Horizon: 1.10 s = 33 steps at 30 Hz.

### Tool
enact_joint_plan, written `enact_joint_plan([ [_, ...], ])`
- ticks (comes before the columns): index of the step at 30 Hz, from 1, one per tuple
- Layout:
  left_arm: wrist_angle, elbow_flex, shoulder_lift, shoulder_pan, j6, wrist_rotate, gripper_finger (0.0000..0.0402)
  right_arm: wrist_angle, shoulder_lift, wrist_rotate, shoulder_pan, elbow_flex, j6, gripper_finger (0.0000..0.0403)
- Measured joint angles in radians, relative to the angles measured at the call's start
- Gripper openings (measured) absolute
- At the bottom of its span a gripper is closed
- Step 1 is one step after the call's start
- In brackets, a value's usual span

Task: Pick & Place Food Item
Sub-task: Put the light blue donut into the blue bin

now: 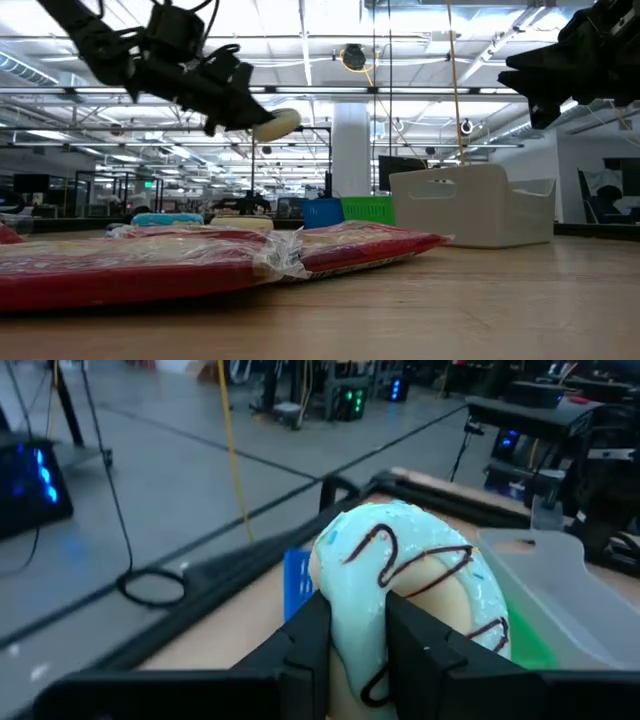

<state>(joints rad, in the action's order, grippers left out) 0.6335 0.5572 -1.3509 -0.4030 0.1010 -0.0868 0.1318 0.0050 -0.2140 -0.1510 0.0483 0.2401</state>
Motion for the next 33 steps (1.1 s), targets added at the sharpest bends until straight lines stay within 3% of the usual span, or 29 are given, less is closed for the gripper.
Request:
enact_joint_plan([
  [9, 0.013, 0.344, -0.351, -0.003, -0.127, 0.052, 0.0076, -0.001, 0.000, -0.070, 0.001, 0.000, -0.024, 0.0110],
  [19, 0.012, 0.682, -0.710, -0.025, -0.231, 0.020, 0.0076, -0.001, 0.000, -0.099, 0.001, 0.000, -0.018, 0.0110],
  [25, -0.080, 0.711, -0.695, -0.037, -0.137, -0.003, 0.0076, -0.006, 0.000, -0.097, 0.001, 0.000, -0.017, 0.0110],
  [33, -0.214, 0.713, -0.658, -0.036, -0.169, -0.072, 0.0077, -0.033, 0.000, -0.097, 0.001, 0.000, -0.020, 0.0110],
])
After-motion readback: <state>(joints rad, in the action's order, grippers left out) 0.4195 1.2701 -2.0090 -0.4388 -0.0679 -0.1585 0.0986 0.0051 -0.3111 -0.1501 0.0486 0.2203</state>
